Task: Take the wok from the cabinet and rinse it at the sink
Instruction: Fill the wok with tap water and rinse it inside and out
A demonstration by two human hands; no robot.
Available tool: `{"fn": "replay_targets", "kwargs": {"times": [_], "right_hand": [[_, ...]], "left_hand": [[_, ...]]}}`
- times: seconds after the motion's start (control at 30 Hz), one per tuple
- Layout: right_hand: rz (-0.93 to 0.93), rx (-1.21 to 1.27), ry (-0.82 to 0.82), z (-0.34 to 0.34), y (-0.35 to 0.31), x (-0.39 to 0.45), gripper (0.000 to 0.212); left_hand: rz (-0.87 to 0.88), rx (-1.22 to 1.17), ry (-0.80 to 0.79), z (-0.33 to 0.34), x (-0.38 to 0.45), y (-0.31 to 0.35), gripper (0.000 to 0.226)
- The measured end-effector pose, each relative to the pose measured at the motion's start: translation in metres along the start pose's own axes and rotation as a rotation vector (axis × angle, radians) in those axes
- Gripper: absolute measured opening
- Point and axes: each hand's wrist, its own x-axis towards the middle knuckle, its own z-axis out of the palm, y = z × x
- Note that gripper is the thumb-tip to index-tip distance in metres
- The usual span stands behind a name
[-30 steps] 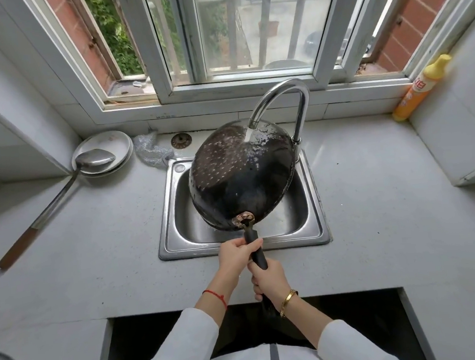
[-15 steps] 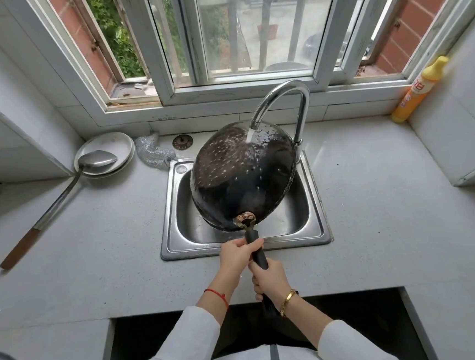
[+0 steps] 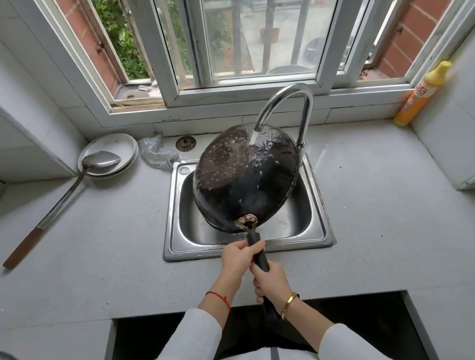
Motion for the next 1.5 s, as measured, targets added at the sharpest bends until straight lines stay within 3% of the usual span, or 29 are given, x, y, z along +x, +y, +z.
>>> {"fn": "replay_targets", "kwargs": {"times": [1.5], "right_hand": [[-0.015, -0.044, -0.002, 0.0, 0.027, 0.007, 0.016]], "left_hand": [[0.03, -0.068, -0.072, -0.009, -0.012, -0.014, 0.013]]}}
